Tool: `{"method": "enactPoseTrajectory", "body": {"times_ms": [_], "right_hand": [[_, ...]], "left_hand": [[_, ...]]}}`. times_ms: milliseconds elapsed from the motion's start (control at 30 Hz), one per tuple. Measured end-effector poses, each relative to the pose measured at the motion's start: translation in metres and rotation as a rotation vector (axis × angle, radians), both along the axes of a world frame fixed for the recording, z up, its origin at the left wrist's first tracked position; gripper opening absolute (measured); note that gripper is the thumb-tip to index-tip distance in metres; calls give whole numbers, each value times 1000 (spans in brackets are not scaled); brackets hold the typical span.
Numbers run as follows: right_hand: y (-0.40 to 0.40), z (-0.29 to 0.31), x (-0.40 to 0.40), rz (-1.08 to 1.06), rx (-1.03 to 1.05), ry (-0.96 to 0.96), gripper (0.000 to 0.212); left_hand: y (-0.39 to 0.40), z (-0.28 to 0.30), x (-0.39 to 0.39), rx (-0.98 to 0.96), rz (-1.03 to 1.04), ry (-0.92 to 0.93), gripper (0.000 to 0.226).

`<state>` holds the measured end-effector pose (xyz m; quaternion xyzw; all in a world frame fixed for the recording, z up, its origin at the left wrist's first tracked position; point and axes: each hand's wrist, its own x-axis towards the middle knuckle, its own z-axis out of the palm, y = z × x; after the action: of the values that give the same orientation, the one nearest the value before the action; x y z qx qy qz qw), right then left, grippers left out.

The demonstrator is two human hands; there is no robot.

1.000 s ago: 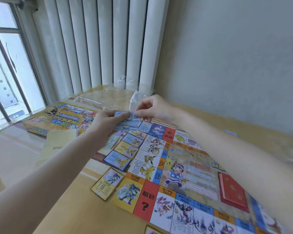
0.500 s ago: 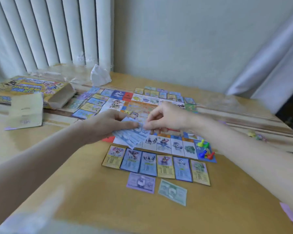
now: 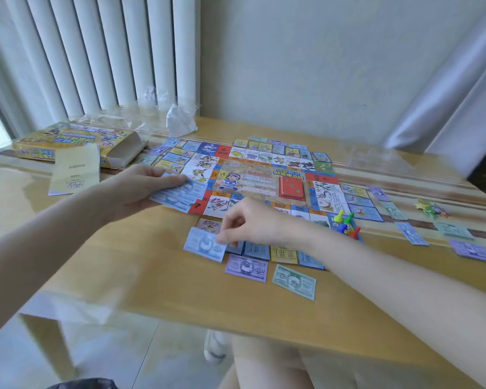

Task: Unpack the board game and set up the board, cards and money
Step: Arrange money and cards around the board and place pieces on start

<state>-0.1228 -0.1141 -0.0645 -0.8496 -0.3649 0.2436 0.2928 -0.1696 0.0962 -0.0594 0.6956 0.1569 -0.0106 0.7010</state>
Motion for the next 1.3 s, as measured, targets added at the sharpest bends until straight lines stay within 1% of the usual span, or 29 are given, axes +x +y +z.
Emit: {"method": "enactPoseTrajectory", "body": {"times_ms": [33, 67, 200, 300, 400, 467, 600, 667, 733, 767, 900, 1067, 1200, 1300], "right_hand": [[5, -3, -4, 25, -30, -49, 15], [8, -5, -7, 39, -54, -95, 14], [10, -10, -10, 65, -107, -201, 13], [9, -12, -11, 60, -96, -242, 16], [0, -2, -9, 23, -34, -232, 20], [-14, 9, -5, 12, -21, -219, 19], [-58, 14, 6, 32, -196, -204, 32], [-76, 10, 10, 16, -238, -184, 37], [-86, 6, 12, 14, -257, -197, 38], [-88, 4, 13, 30, -263, -218, 39], [-88, -3, 13, 96, -241, -294, 41], [-88, -4, 18, 148, -228, -305, 40], [-87, -3, 20, 179, -236, -308, 39], [-85, -1, 21, 197, -246, -290, 38]], "left_hand": [[-4, 1, 0, 21, 11, 1, 16], [-7, 1, 2, 31, 10, -5, 13], [-20, 0, 6, 18, -18, -26, 10], [-26, 1, 9, 5, -27, -33, 10], [-31, 1, 12, 0, -63, -44, 18], [-36, 1, 14, -2, -85, -40, 19], [-53, -2, 20, -12, -136, -40, 12], [-61, -3, 22, -13, -169, -39, 11], [-69, -4, 23, -5, -188, -31, 15], [-72, -4, 24, 0, -198, -32, 16], [-79, -4, 26, 21, -214, -37, 9], [-82, -4, 26, 19, -217, -34, 9], [-86, -9, 25, 21, -204, -1, 16], [-91, -17, 24, 30, -218, 4, 12]]}}
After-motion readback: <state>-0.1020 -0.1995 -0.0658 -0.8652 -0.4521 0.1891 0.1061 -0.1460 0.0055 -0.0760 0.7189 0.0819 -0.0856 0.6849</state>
